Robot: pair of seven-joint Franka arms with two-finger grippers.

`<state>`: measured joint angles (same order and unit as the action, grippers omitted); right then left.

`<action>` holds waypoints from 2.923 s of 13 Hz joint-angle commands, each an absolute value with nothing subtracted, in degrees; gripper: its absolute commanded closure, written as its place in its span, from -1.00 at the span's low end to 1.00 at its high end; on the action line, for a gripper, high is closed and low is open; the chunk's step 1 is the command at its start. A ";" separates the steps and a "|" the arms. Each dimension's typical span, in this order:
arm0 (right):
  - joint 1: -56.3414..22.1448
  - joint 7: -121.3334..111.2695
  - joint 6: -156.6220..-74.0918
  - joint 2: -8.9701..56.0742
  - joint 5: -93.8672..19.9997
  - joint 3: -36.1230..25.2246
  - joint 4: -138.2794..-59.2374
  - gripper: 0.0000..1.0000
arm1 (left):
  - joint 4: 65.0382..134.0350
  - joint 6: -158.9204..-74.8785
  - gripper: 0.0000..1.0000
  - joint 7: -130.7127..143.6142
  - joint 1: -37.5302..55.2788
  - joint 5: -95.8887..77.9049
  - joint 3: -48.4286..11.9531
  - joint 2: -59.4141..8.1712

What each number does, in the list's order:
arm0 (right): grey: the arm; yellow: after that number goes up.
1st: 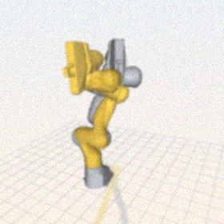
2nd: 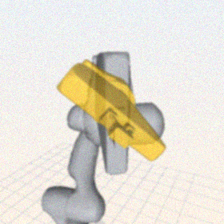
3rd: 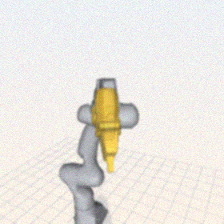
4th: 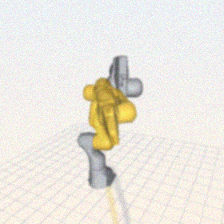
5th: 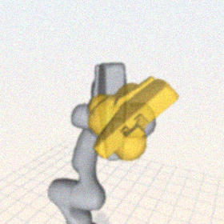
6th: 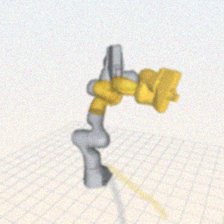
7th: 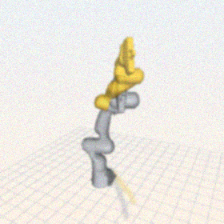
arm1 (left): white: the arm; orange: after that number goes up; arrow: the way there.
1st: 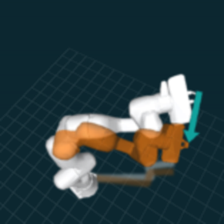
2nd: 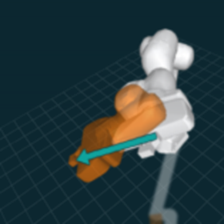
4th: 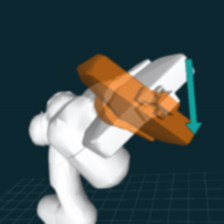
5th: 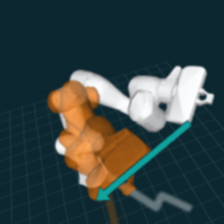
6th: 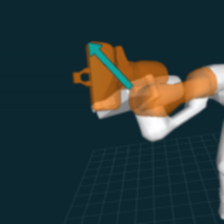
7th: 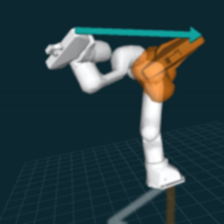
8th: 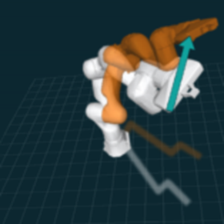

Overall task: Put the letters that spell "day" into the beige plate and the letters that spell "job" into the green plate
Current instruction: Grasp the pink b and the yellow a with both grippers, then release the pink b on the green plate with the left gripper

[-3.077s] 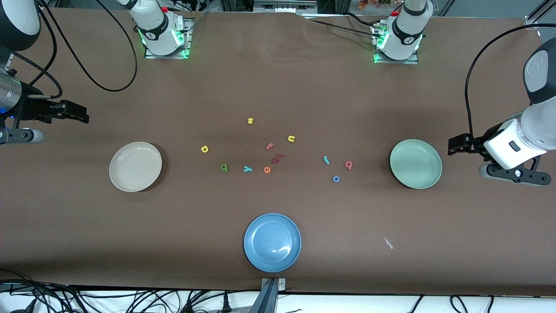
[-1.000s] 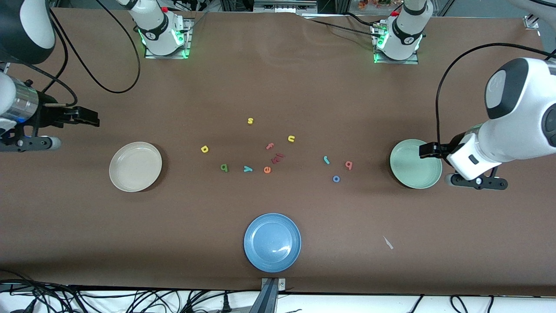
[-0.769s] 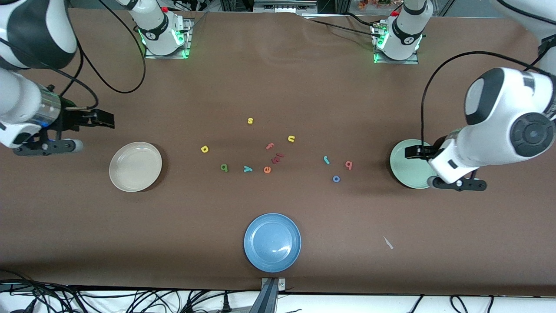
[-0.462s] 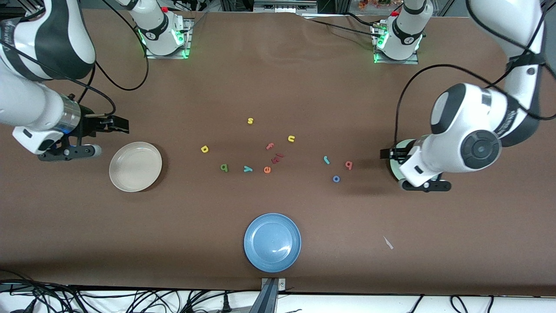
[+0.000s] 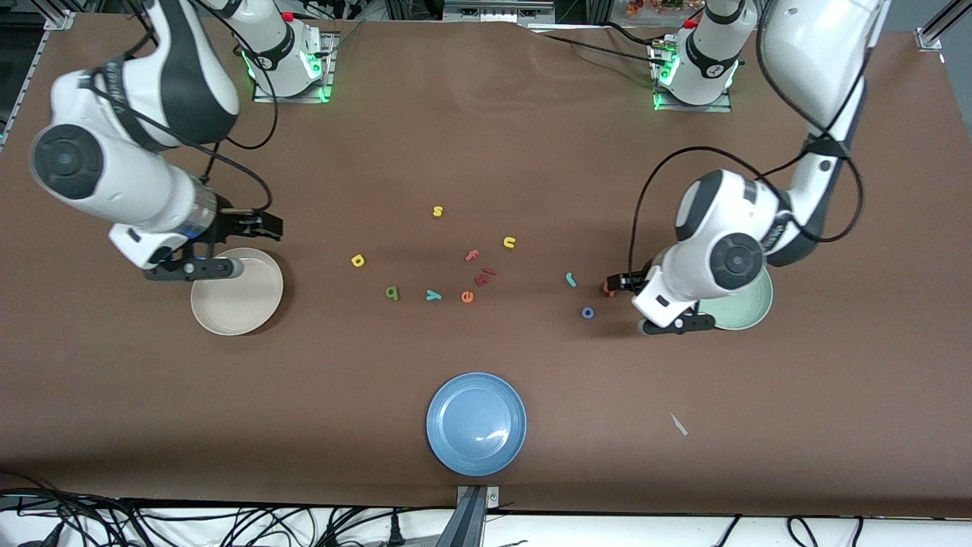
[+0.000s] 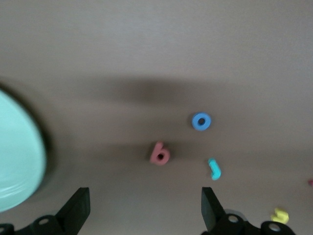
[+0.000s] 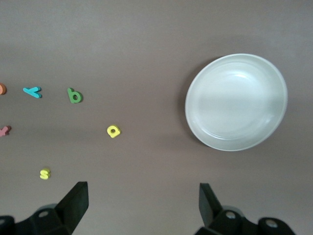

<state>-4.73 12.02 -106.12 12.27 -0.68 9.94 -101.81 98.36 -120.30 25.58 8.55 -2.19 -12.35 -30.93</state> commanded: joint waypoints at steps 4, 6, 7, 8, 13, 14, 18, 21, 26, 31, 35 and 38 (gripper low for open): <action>-4.39 19.60 -125.67 10.02 -0.62 15.12 -119.43 -1.00 | 104.94 -130.61 -0.42 27.69 10.99 -2.81 -11.69 -34.27; -4.92 19.69 -126.30 11.07 -0.53 15.64 -120.58 -1.00 | 104.94 -130.69 -0.37 28.29 11.77 -1.25 -11.51 -34.98; -5.27 19.77 -126.99 11.94 -0.53 15.64 -120.76 -1.00 | 104.94 -131.22 -0.37 30.21 11.78 1.99 -11.51 -35.68; -5.53 20.21 -128.31 13.26 -0.53 15.64 -120.76 -1.00 | 104.94 -132.96 -0.37 33.19 11.78 6.55 -11.60 -36.12; -8.88 27.67 -137.54 23.10 4.55 15.56 -119.18 -1.00 | 104.94 -135.62 -0.20 37.27 11.69 9.58 -11.87 -37.44; -9.14 28.64 -138.16 23.81 5.61 15.56 -119.18 -1.00 | 104.85 -135.62 -0.20 37.35 11.78 9.41 -11.87 -37.70; -9.67 31.01 -139.04 26.62 8.78 15.56 -117.43 -1.00 | 104.85 -135.62 0.32 37.53 11.78 9.40 -11.87 -37.88; -9.49 31.64 -141.85 29.00 9.32 15.56 -116.72 -0.95 | 104.94 -135.53 0.57 38.14 11.87 9.32 -11.87 -38.50; -9.05 31.29 -142.38 30.06 9.40 15.47 -116.72 -0.75 | 103.98 -134.74 0.77 37.36 11.08 9.40 -11.95 -37.53; -7.56 29.27 -142.38 30.85 9.58 15.47 -116.98 -0.60 | 103.80 -124.49 0.78 27.90 5.82 8.19 -12.04 -29.11; -7.29 29.00 -142.38 31.29 9.58 15.47 -117.07 -0.37 | 103.54 -112.61 0.80 8.92 -4.63 2.46 -11.87 -24.18; -7.29 29.00 -142.38 31.29 9.58 15.47 -117.33 -0.24 | 103.62 -111.36 0.67 0.02 -11.06 2.72 -11.78 -25.65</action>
